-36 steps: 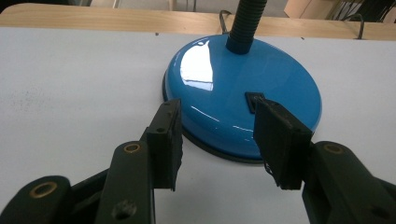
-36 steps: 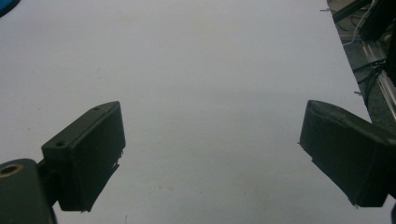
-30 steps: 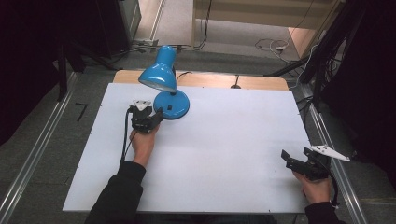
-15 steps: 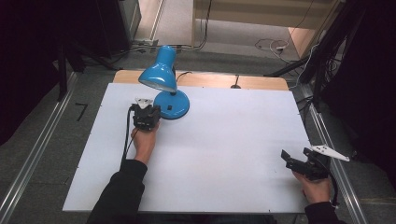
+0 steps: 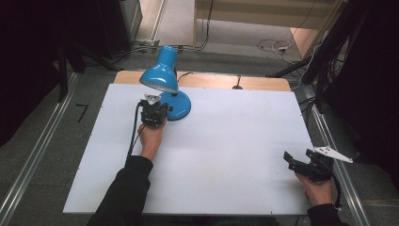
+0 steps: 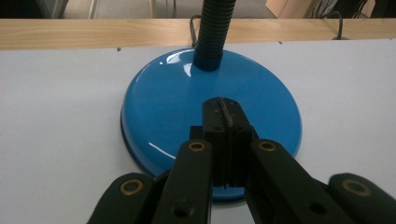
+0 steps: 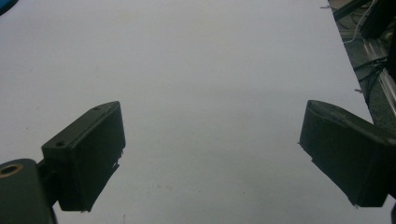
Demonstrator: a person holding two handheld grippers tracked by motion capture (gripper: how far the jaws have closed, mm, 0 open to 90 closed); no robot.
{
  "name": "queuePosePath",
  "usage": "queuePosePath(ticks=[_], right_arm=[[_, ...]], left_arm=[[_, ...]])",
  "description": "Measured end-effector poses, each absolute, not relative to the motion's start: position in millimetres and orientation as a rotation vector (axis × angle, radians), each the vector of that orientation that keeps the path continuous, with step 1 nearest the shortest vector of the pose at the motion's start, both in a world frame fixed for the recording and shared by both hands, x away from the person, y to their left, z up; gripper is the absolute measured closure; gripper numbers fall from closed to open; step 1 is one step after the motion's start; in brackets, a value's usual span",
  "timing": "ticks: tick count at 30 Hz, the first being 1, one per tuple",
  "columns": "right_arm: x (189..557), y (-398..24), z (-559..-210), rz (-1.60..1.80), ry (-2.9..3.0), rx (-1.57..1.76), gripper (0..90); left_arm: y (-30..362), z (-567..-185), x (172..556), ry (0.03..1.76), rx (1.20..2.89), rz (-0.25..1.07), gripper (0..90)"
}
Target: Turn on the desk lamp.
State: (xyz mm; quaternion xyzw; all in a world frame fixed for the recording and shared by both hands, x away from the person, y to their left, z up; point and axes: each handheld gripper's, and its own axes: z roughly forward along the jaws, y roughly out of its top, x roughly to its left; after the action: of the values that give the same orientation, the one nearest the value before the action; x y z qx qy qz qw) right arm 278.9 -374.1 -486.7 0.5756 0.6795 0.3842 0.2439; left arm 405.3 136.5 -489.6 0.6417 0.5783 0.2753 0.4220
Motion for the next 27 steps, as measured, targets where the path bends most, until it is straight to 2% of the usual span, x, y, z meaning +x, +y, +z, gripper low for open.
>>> queuePosePath(ticks=[27], right_arm=[[278,-377,-487,1.05,1.849,1.575,5.6]], left_arm=[[127,-500,416,1.45,1.638,0.67,90.0]])
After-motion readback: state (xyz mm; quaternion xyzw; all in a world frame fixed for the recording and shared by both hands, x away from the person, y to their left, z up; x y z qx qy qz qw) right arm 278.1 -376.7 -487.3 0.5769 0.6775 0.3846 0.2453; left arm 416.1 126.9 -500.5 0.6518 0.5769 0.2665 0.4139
